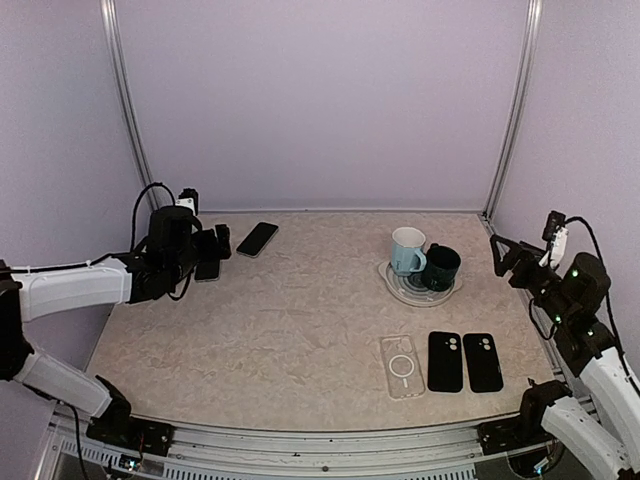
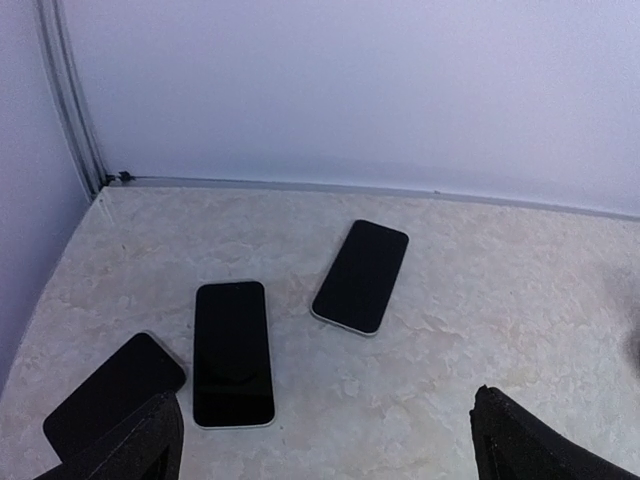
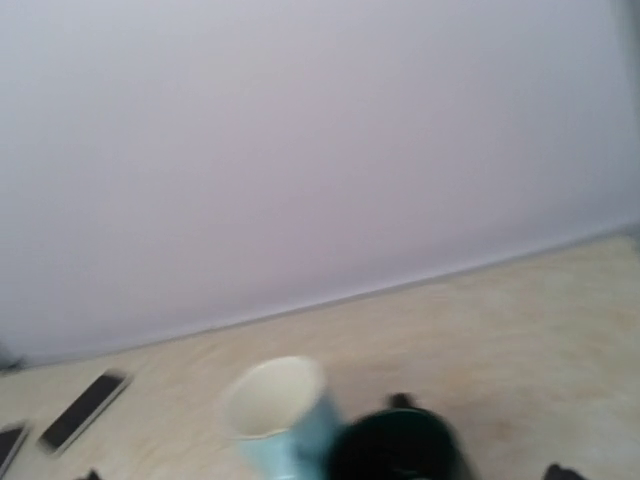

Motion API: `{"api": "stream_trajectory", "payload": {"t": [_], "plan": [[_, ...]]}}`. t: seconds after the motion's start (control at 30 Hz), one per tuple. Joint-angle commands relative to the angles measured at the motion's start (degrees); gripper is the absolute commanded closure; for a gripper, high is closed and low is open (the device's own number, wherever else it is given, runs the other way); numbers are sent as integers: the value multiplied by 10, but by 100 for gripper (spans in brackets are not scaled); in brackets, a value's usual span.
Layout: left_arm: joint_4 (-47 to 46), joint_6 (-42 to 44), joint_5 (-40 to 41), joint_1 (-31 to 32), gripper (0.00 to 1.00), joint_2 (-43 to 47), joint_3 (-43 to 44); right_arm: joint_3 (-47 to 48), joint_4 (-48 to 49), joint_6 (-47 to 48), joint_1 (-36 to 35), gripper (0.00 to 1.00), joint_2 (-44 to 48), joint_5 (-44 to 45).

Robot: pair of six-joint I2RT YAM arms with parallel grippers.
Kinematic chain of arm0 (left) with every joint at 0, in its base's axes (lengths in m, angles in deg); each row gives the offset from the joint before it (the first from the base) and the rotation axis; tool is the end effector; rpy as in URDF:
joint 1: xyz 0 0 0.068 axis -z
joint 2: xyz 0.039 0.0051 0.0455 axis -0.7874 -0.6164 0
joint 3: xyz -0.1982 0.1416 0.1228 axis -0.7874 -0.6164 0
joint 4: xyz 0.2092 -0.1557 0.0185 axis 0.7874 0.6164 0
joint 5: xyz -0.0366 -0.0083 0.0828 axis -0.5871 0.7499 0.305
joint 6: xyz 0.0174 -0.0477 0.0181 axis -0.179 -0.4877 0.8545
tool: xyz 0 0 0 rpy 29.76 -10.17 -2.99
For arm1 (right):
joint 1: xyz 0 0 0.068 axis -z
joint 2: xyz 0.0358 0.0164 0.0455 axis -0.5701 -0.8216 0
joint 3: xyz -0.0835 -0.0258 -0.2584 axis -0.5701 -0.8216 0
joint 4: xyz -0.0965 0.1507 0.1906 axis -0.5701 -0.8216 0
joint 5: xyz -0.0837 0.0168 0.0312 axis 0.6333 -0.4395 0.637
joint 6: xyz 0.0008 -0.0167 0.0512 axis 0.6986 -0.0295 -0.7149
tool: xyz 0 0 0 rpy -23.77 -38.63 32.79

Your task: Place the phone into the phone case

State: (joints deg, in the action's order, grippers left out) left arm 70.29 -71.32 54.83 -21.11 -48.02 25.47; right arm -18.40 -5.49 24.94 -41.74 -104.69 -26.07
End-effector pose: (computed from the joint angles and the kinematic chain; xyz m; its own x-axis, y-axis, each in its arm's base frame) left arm 0.2602 -0.1356 0.2530 -0.3084 -0.0890 -0.9471 -0.0182 0.9960 -0.0876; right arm 0.1417 0.0199 0.2674 -0.0695 0.4349 -0.8978 -0.1801 0.8797 0.4400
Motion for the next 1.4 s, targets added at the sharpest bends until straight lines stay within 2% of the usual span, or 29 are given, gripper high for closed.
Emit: {"api": "stream_trajectory", "payload": {"t": [0.0,0.1,0.27,0.47,0.53,0.67,0.8,0.9,1.03,1.13,1.3,1.37], "plan": [[108,7,-97,-5,1,-68,80,78,-27,40,2,7,-81,-168],[179,7,-137,-12,1,-135,152,130,-57,38,-23,11,-144,-191],[250,4,-153,-21,1,-246,242,241,-207,49,-137,21,-223,-29],[219,-12,-178,-19,1,-240,194,263,-348,-29,-343,36,-365,65],[214,-18,-184,-15,1,-233,177,282,-394,-71,-425,36,-433,111],[221,-21,-169,1,1,-226,157,350,-456,-104,-497,36,-581,122],[215,-26,-163,16,1,-209,130,398,-498,-131,-526,38,-671,135],[205,-32,-163,22,1,-191,109,401,-494,-145,-531,43,-691,124],[190,-32,-165,23,1,-171,90,383,-452,-159,-532,55,-703,83],[185,-28,-153,22,1,-170,91,391,-455,-168,-532,57,-734,75],[171,-24,-158,18,1,-185,104,424,-464,-161,-532,73,-780,49],[164,-24,-166,16,1,-189,105,438,-478,-159,-532,86,-790,53]]}}
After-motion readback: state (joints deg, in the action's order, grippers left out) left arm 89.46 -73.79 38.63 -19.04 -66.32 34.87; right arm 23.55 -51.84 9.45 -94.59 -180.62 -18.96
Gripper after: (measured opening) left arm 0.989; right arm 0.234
